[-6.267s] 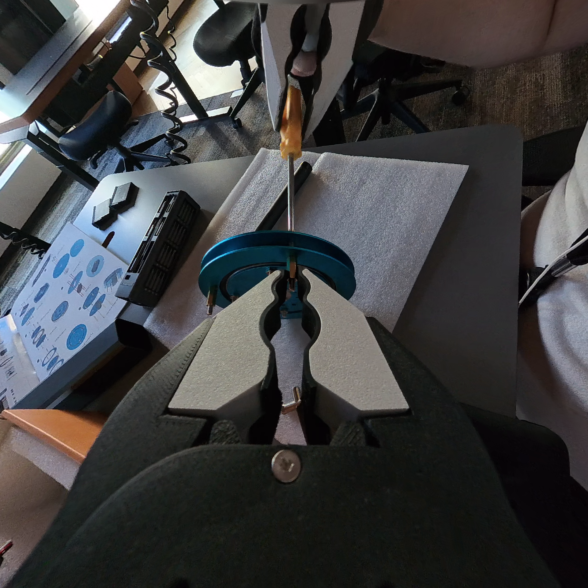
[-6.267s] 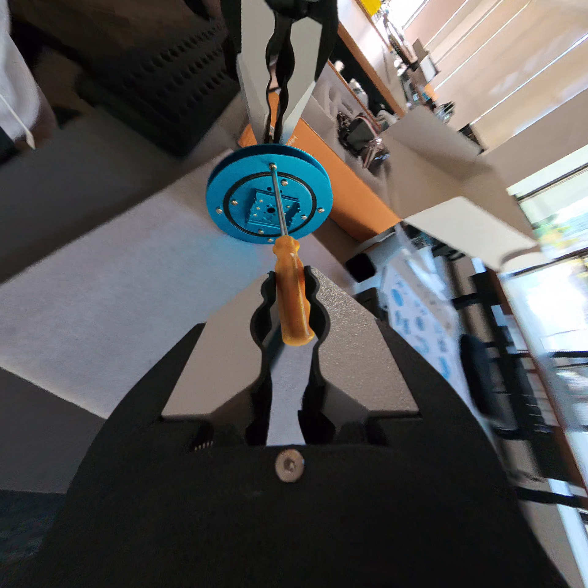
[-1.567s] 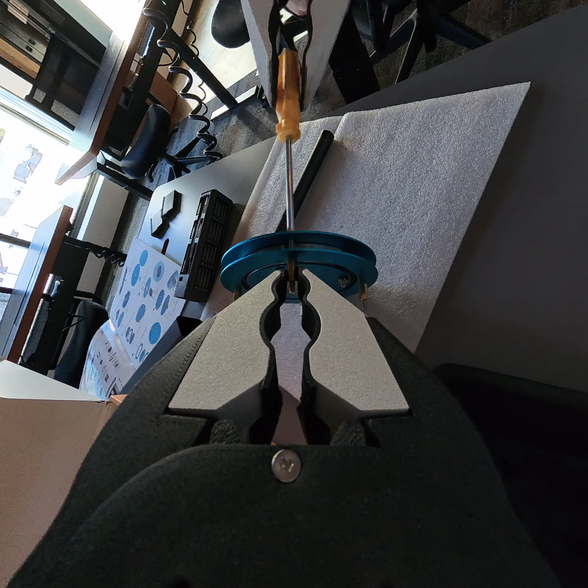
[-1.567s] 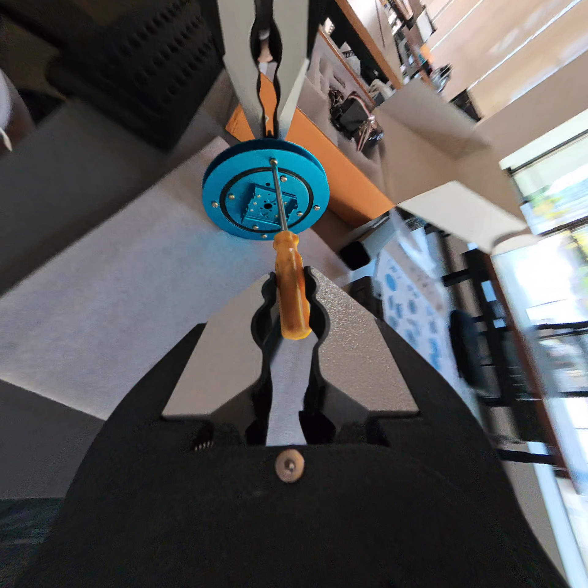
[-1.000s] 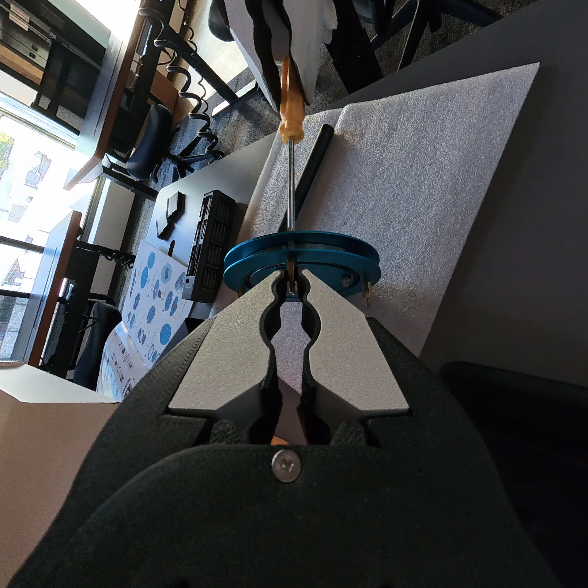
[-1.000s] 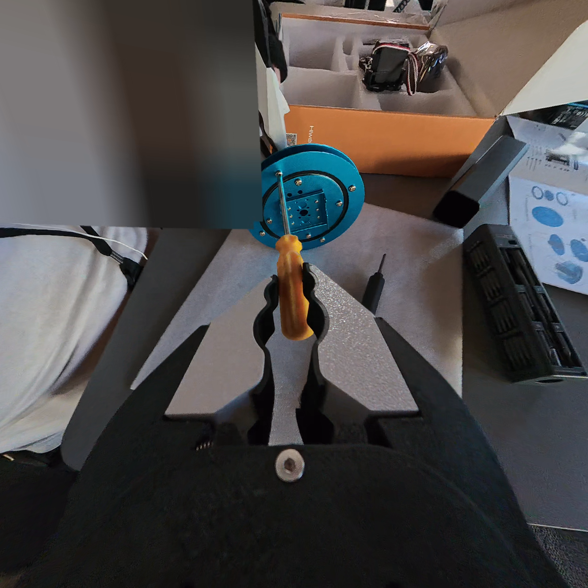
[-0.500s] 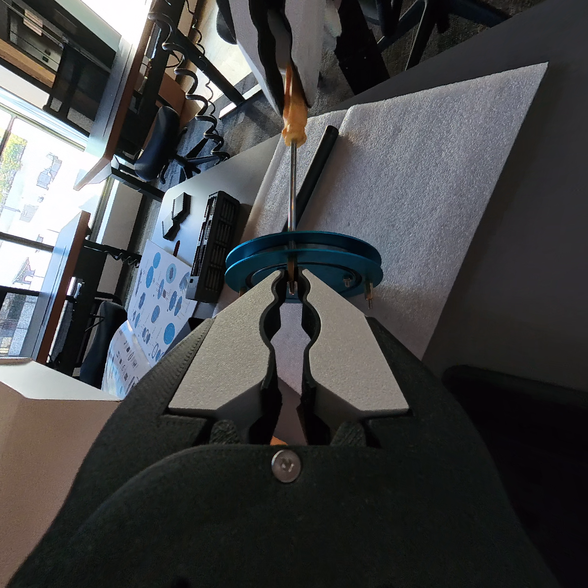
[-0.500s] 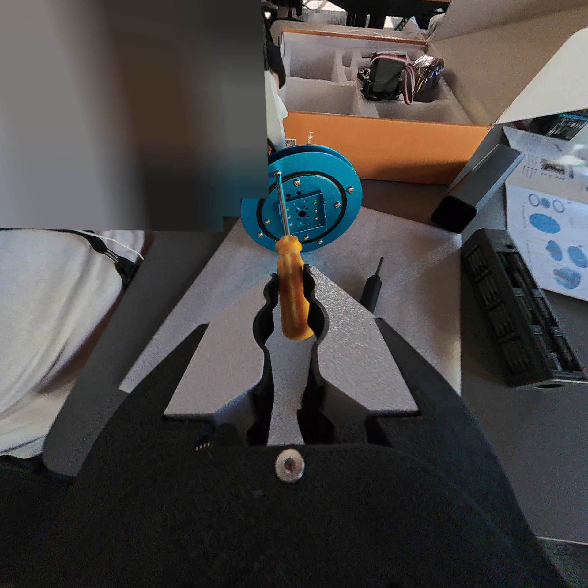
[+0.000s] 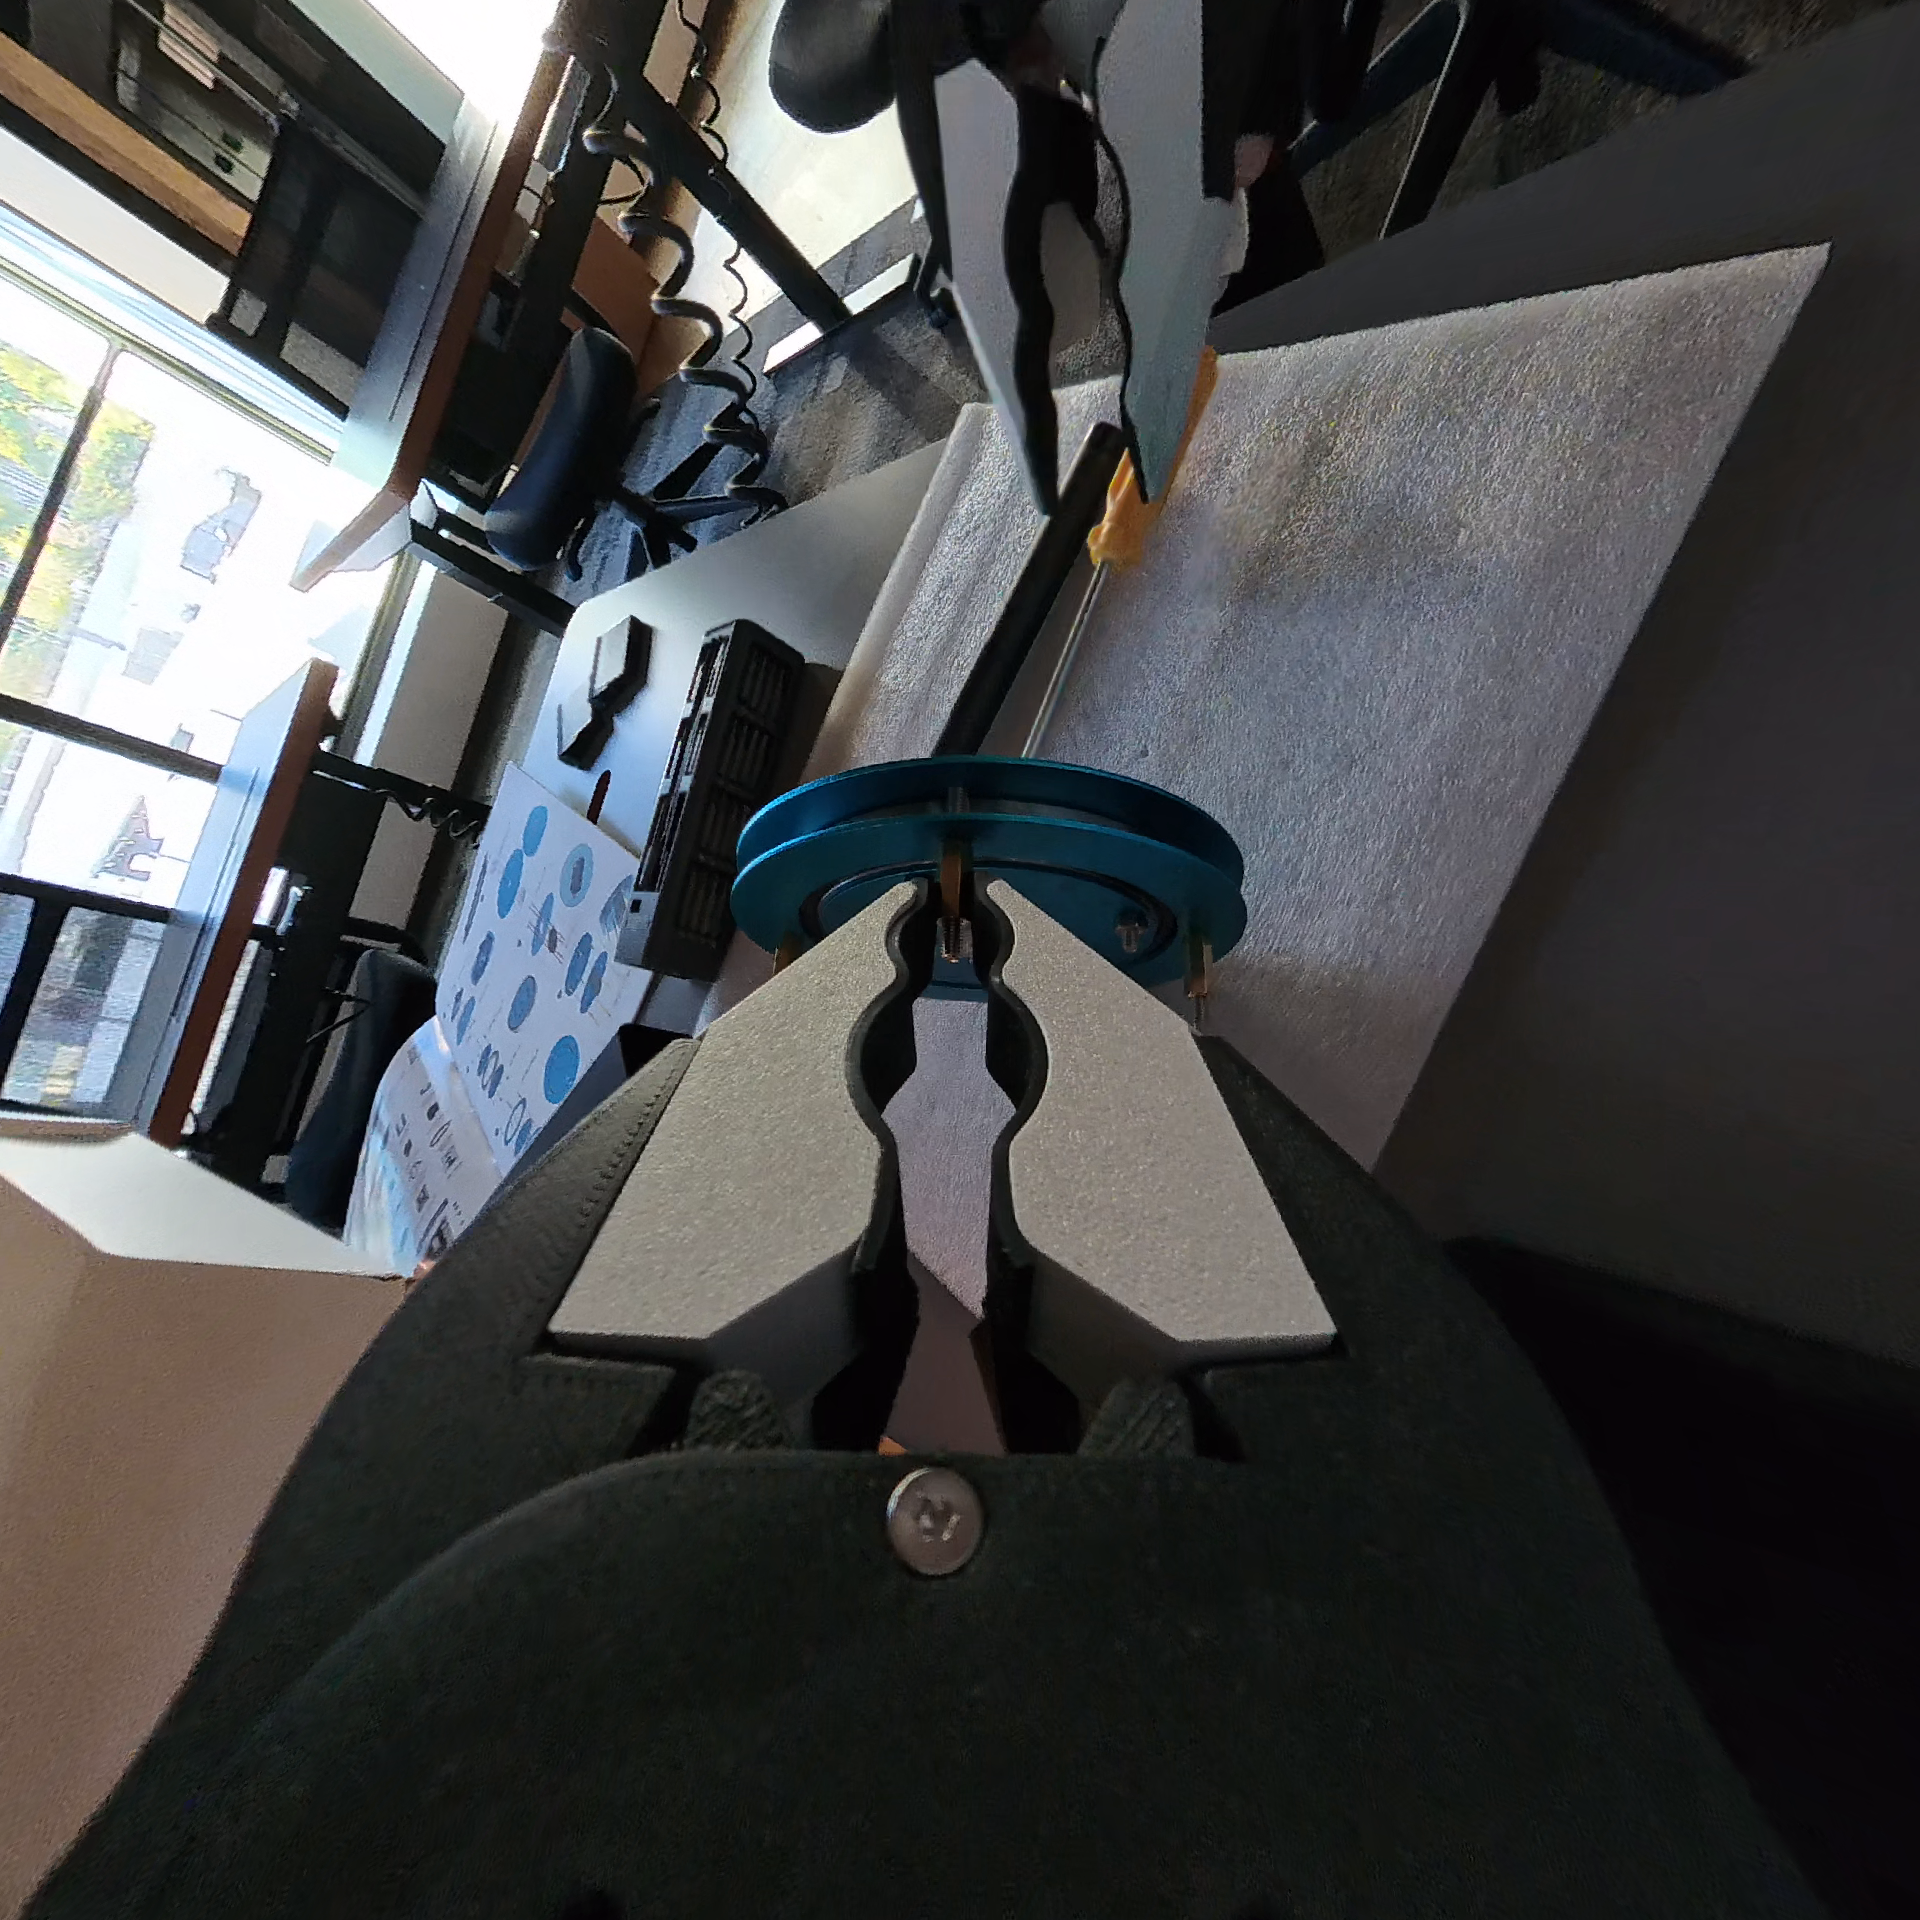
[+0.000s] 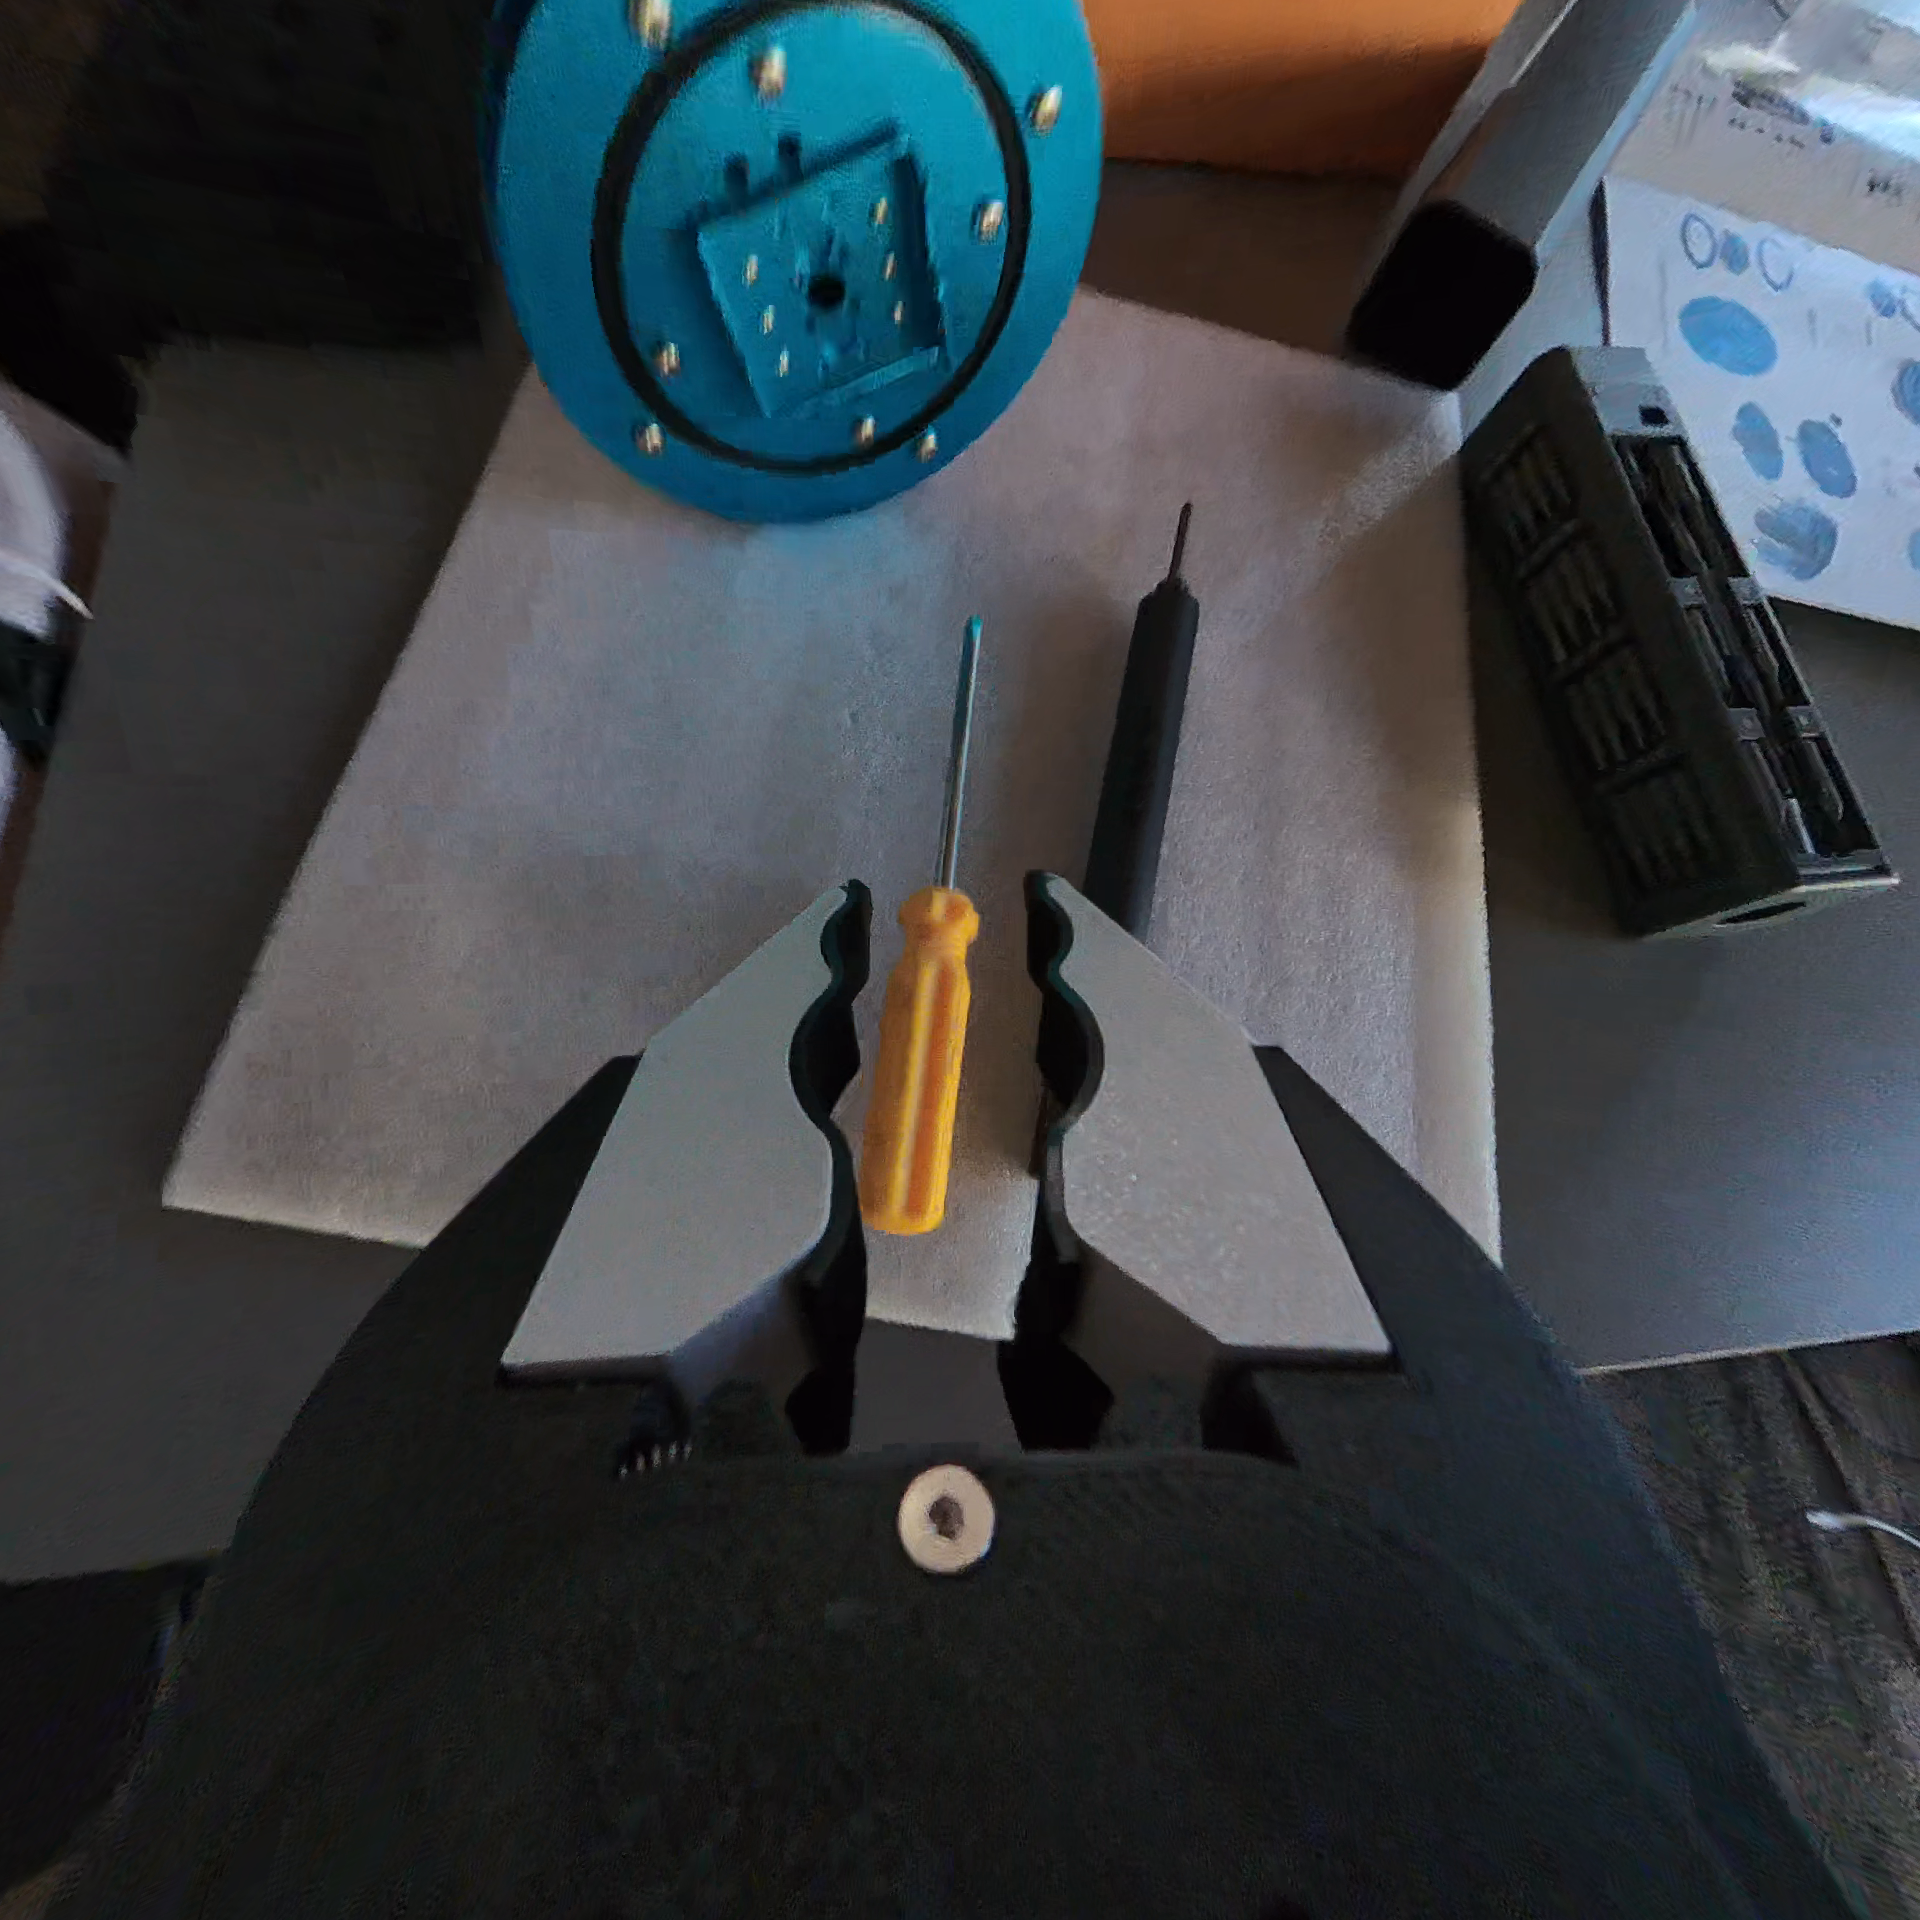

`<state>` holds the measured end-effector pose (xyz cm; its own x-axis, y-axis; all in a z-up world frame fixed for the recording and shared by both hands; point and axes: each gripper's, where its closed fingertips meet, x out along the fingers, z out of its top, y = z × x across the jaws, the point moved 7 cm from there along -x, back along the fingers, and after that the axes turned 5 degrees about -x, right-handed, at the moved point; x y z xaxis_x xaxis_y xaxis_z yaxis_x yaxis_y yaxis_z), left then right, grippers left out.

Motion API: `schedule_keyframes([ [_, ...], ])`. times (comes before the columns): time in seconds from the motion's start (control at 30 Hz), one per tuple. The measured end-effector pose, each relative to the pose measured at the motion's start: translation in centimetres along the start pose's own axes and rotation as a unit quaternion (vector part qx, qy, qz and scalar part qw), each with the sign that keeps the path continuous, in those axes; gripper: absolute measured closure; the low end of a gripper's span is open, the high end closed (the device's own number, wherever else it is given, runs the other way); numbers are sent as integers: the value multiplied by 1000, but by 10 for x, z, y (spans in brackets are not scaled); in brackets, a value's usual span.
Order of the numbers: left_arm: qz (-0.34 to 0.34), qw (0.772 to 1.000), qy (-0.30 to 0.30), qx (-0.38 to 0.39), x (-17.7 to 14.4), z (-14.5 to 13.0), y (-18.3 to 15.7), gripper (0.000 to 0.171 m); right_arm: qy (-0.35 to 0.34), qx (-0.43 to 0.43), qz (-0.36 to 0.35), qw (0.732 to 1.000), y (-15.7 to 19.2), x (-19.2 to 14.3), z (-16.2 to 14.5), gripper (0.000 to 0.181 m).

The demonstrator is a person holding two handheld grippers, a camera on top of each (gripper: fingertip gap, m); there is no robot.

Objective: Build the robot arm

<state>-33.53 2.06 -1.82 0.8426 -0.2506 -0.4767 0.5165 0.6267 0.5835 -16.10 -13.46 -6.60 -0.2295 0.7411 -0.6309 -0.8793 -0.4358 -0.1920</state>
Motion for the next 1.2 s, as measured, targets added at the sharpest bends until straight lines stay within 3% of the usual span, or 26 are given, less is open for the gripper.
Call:
schedule_keyframes([
  [0.1, 26, 999, 5, 26, 2, 8, -13, 167, -117, 99, 23, 988, 0, 0, 36, 153],
  [0.2, 49, 997, 8, 53, 6, 16, -27, 167, -203, 220, 78, 951, -8, 10, 74, 148],
  [0.27, 47, 997, 11, 54, 9, 21, -35, 166, -208, 276, 108, 932, -17, 19, 96, 140],
  [0.33, 40, 998, 15, 40, 11, 24, -39, 166, -159, 298, 140, 931, -19, 32, 109, 140],
  [0.4, 40, 999, 15, 23, 12, 25, -41, 165, -107, 305, 156, 933, -13, 42, 112, 143],
  [0.47, 40, 999, 9, -1, 12, 24, -43, 166, -109, 295, 118, 942, -10, 43, 113, 153],
  [0.63, 24, 997, -3, -70, 4, 16, -48, 165, -152, 250, 44, 955, 9, 47, 115, 156],
  [0.77, -42, 990, -21, -130, -24, 8, -46, 148, -167, 210, 6, 963, 20, 47, 118, 159],
  [0.83, -40, 981, -34, -187, -42, 0, -23, 161, -168, 200, 1, 965, 22, 44, 117, 159],
  [0.9, -43, 962, -12, -270, -45, -14, 7, 157, -182, 193, 6, 964, 28, 43, 116, 159],
  [1.0, -101, 928, 24, -357, -20, -24, 31, 156, -200, 179, 1, 963, 37, 41, 117, 160],
  [1.2, -208, 900, 163, -346, 33, -41, 21, 150, -222, 148, -11, 964, 51, 36, 116, 161],
])
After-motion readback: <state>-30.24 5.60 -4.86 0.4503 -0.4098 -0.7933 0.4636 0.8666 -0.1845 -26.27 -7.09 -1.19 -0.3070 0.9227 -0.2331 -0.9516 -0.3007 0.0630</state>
